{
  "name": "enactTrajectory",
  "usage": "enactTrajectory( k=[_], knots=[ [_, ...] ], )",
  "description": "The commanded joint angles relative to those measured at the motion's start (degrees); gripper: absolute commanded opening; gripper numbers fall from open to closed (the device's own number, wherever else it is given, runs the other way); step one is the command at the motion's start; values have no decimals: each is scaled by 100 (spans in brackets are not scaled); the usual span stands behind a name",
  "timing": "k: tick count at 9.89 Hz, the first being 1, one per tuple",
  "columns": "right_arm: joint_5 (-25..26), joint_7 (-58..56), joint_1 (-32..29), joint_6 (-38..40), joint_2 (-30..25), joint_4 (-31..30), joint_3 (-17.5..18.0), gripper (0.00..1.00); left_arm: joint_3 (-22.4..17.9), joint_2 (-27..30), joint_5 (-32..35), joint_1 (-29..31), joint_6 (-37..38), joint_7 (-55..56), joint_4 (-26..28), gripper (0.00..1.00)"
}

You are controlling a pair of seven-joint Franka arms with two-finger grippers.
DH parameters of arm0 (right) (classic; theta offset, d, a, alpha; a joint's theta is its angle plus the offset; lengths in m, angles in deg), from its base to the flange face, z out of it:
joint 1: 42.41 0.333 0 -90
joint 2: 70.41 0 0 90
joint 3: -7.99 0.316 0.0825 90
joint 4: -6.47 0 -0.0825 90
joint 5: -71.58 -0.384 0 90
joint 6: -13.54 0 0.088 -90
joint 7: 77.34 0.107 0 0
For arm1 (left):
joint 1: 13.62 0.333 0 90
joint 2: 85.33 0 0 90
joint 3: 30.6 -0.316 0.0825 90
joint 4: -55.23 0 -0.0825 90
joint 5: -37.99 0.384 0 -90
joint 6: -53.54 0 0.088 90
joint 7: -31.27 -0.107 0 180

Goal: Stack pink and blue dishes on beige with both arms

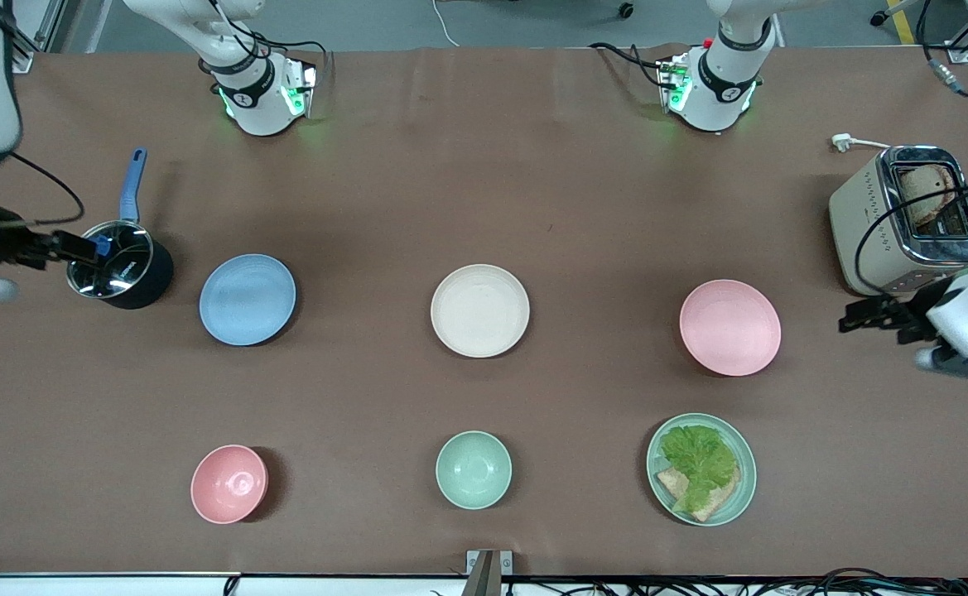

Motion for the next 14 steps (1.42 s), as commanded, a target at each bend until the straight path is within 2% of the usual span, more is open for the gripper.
enactTrajectory(
  k=[1,3,4,5,7,10,11,12,13,14],
  knots=[
    [-447,-365,-5,-877,471,-476,29,100,34,-396,-90,88,-685,-668,644,100],
    [-702,-873,30,-1983,919,-1047,29,100,52,-914,-90,166,-939,-1177,680,99],
    [-816,-1154,22,-2659,1112,-1363,38,100,52,-1082,-90,175,-1158,-1284,750,91],
    [-896,-1314,56,-3075,1236,-1558,46,100,69,-1258,-90,158,-1213,-1399,786,78],
    [-1088,-1464,57,-3079,1413,-1577,90,100,131,-1409,-89,175,-1327,-1479,786,55],
    [-1913,-2192,48,-3018,1597,-1595,90,98,131,-1514,-90,176,-1336,-1479,768,19],
    [-2160,-2420,39,-2948,1632,-1595,90,94,131,-1515,-90,176,-1336,-1470,768,7],
    [-2327,-2692,13,-2912,1685,-1595,90,87,139,-1515,-81,176,-1336,-1470,751,0],
    [-2529,-2826,13,-2860,1720,-1595,90,77,140,-1515,-81,176,-1336,-1479,742,0],
    [-2653,-2836,4,-2703,1721,-1586,82,60,148,-1488,-81,167,-1328,-1470,725,0]
  ],
)
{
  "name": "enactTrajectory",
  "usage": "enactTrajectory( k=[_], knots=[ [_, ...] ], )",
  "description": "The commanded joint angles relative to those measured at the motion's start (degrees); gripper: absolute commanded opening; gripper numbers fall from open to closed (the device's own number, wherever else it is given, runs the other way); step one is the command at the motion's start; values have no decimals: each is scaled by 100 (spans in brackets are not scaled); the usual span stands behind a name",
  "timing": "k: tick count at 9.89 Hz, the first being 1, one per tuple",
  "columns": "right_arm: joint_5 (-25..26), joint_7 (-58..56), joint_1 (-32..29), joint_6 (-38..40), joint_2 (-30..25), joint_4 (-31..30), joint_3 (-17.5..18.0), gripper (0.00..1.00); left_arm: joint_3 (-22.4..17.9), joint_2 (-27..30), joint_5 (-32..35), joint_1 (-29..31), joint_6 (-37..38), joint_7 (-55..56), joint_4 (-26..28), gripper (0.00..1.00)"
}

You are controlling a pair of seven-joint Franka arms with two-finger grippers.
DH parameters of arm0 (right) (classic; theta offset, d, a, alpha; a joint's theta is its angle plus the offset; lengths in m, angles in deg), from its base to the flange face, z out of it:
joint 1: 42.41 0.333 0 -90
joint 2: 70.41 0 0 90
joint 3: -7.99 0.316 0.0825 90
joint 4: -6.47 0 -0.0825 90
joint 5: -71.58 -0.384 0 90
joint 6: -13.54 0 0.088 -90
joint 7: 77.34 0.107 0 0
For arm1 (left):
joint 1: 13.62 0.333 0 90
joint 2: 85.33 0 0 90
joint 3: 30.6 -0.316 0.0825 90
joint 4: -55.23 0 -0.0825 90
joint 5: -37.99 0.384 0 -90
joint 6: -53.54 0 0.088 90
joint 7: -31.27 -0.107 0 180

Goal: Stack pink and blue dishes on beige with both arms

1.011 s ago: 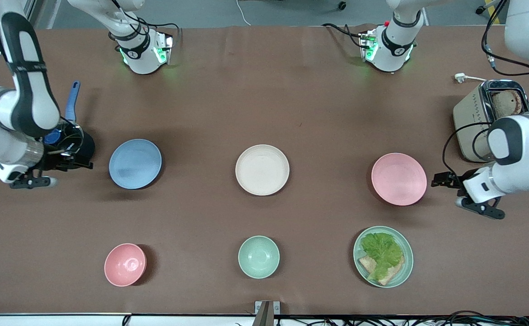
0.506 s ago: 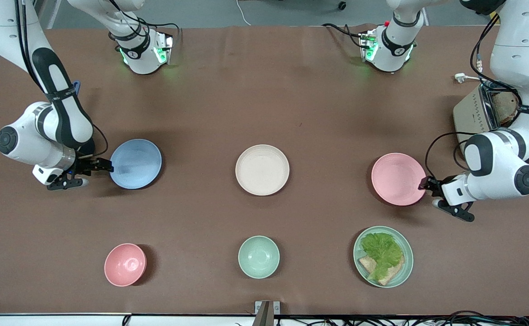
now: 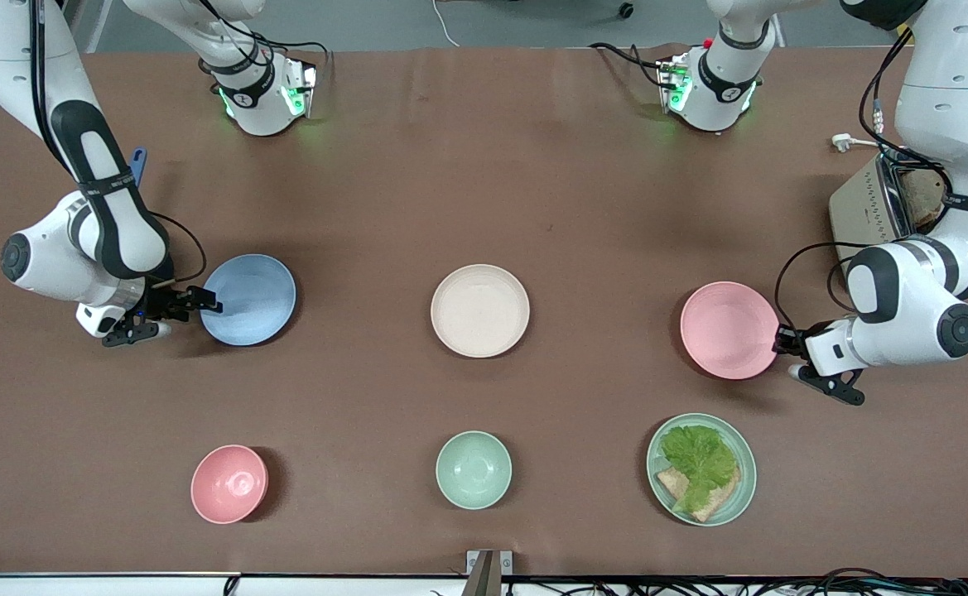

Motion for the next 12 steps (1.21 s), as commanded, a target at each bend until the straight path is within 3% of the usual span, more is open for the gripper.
enactTrajectory(
  k=[1,2,3,5,6,10,12],
  knots=[
    [-287,-229,-37,251,-25,-35,-11,31,66,-47,-83,-9,-75,-81,-40,0],
    [-287,-221,-55,348,-34,9,-11,12,266,189,-84,-10,108,76,-119,0],
    [-313,-194,-63,593,-34,123,-37,1,529,366,-84,-27,493,661,-259,0],
    [-322,-28,-107,1469,-34,631,-256,0,1293,516,4,-176,830,2337,-339,0],
    [-313,269,-90,1944,-42,955,-362,1,1453,517,83,-403,822,2972,-348,0],
    [204,2024,59,3852,-43,2801,-486,1,1499,465,285,-1808,743,5311,-557,0],
    [197,2869,427,3918,-69,2927,-442,1,1490,132,303,-2415,647,6314,-953,0]
  ],
)
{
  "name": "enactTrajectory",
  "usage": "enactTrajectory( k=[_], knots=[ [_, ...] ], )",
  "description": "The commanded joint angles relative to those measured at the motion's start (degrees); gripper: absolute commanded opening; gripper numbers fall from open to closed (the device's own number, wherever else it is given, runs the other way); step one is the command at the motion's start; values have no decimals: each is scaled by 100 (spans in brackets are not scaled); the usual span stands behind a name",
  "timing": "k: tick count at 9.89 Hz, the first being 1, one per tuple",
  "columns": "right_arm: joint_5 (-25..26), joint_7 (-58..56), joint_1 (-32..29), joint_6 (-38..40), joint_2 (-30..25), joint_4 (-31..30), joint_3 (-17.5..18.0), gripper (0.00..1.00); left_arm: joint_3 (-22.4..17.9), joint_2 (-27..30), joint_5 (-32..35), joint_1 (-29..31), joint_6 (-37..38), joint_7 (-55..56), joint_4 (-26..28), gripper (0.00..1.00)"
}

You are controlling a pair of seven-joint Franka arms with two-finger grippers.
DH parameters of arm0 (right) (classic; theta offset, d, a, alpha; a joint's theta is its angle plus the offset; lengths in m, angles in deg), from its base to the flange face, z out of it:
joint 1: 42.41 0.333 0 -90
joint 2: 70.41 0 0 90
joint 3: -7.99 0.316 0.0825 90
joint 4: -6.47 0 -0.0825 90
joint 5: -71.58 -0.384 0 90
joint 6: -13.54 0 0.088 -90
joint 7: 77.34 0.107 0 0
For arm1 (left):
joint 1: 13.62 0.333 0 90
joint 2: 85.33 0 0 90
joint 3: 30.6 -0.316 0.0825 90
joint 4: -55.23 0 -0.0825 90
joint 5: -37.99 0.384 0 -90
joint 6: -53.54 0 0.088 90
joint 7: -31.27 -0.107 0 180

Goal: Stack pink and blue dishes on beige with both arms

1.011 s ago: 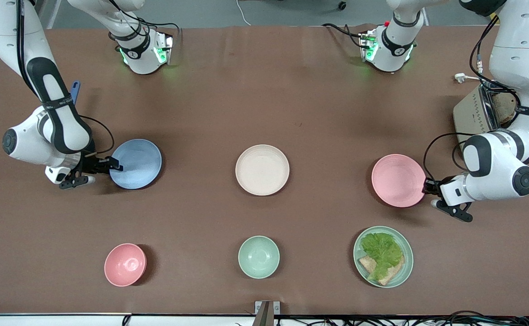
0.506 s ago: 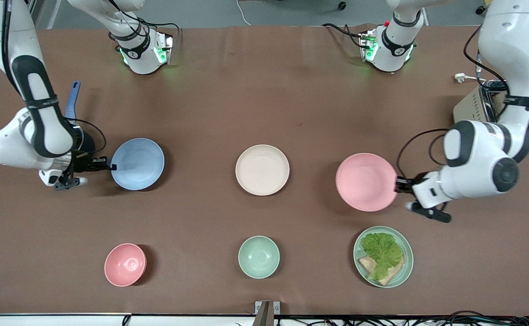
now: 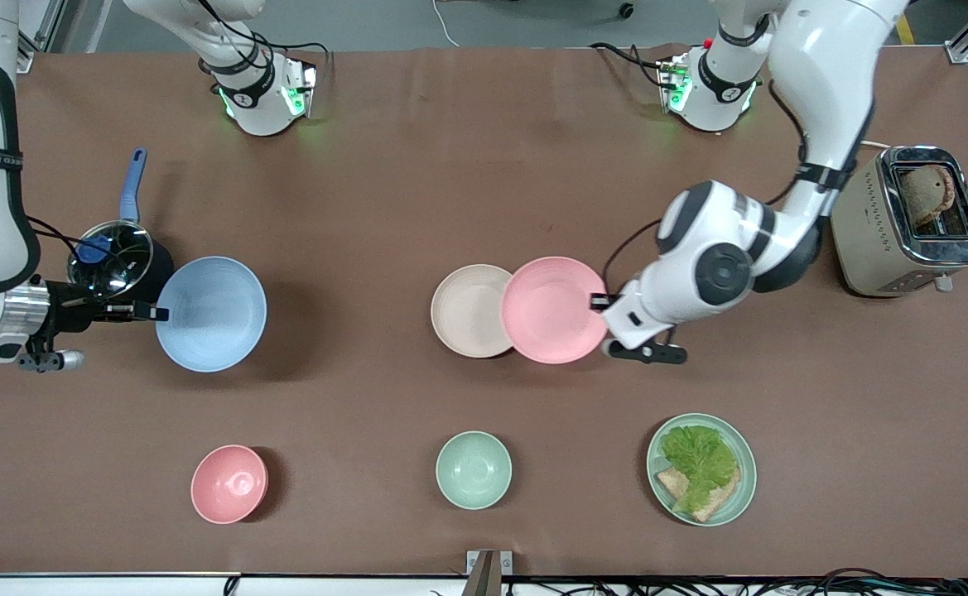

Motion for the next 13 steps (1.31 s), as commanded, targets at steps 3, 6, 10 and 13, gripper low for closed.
enactTrajectory(
  k=[3,6,10,13],
  knots=[
    [146,1893,347,-568,-65,23,926,1,-118,-790,373,-822,-762,1200,-290,0],
    [356,2677,417,-1017,-83,-91,1621,1,-100,-1028,964,-920,-816,1809,-308,0],
    [542,3022,522,-1045,-144,-205,1808,1,-92,-1029,911,-1008,-1010,1835,-255,0],
    [542,3022,540,-1036,-144,-206,1808,1,-92,-1029,946,-1078,-1001,2081,-203,1]
  ],
)
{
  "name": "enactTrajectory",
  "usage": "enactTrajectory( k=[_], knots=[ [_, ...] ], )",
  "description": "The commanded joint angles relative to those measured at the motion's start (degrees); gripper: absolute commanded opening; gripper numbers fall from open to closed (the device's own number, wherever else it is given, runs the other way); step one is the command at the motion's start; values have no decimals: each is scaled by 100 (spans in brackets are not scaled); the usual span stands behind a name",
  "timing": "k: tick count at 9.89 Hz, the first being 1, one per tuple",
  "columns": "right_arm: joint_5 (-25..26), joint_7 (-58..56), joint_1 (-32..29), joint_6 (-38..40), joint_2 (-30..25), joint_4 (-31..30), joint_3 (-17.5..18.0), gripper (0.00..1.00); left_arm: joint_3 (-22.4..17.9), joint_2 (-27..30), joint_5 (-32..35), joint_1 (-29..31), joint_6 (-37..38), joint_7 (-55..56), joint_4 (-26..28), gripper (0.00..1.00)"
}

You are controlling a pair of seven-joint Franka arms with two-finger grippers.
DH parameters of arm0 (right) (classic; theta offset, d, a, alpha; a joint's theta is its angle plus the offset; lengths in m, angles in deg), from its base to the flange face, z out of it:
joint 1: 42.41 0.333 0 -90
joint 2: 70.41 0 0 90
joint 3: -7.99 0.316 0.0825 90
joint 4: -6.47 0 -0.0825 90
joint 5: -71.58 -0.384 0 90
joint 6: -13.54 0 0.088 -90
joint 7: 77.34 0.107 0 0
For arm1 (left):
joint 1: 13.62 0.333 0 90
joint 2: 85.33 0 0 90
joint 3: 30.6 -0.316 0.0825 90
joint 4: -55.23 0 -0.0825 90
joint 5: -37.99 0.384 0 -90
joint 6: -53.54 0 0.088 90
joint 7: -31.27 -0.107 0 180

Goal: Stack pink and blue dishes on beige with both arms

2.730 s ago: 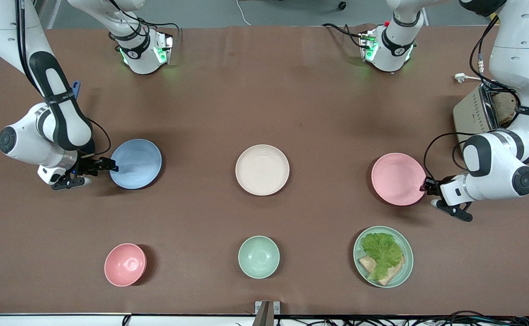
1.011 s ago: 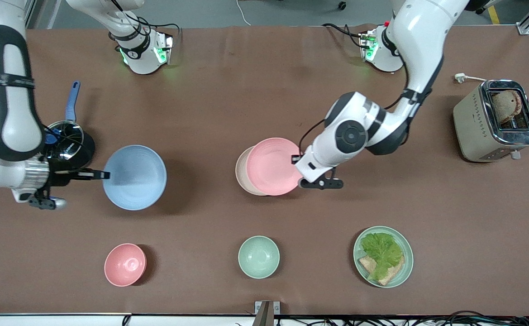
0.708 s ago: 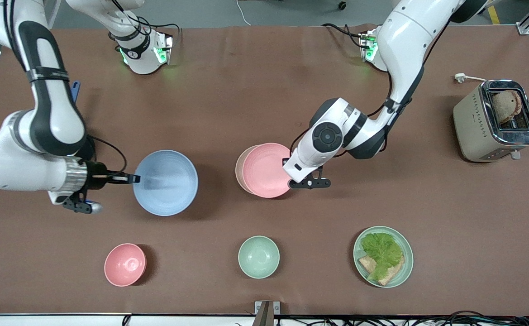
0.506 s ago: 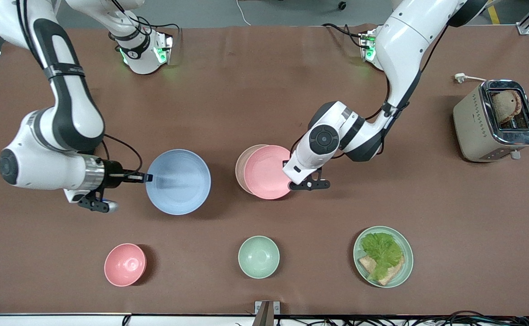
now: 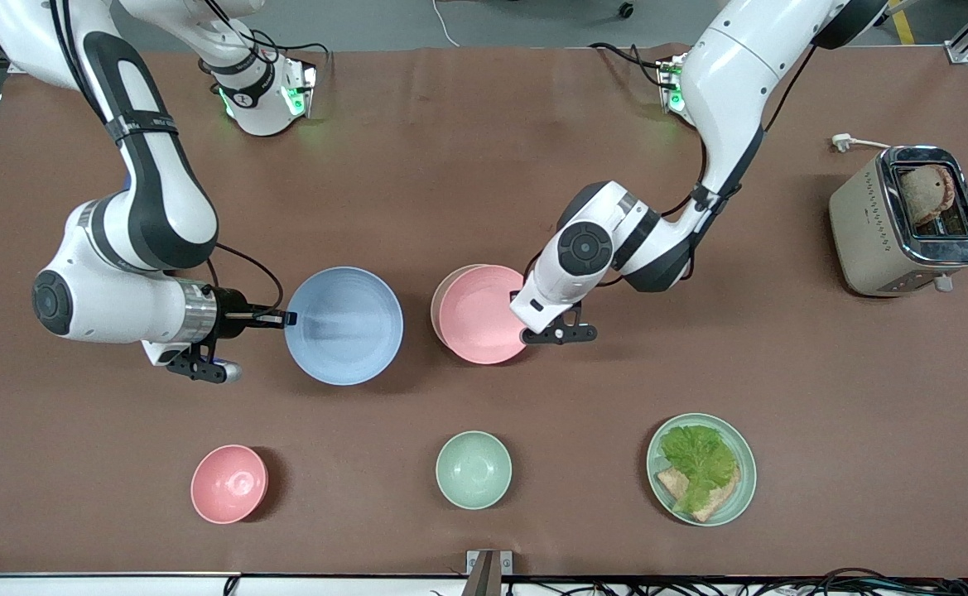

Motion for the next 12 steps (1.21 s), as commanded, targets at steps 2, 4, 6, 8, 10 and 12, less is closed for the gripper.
enactTrajectory(
  k=[2,4,6,8,10,12],
  knots=[
    [83,127,-33,-52,-147,-154,140,1,-47,-150,117,-70,-74,158,30,16],
    [83,284,-33,-69,-182,-268,307,1,-47,7,108,-27,-39,463,-22,100],
    [83,425,-24,-87,-217,-277,378,1,-56,884,161,559,695,387,-180,100],
    [75,757,-7,-645,-200,-556,753,1,-3,1457,170,1315,1880,-356,-862,100],
    [75,1328,20,-1682,-165,-909,1342,1,-64,1966,170,1869,2516,-1287,-1235,100],
    [75,1638,98,-2281,72,-919,1652,2,-73,2546,170,2450,2799,-2263,-1253,100]
  ],
)
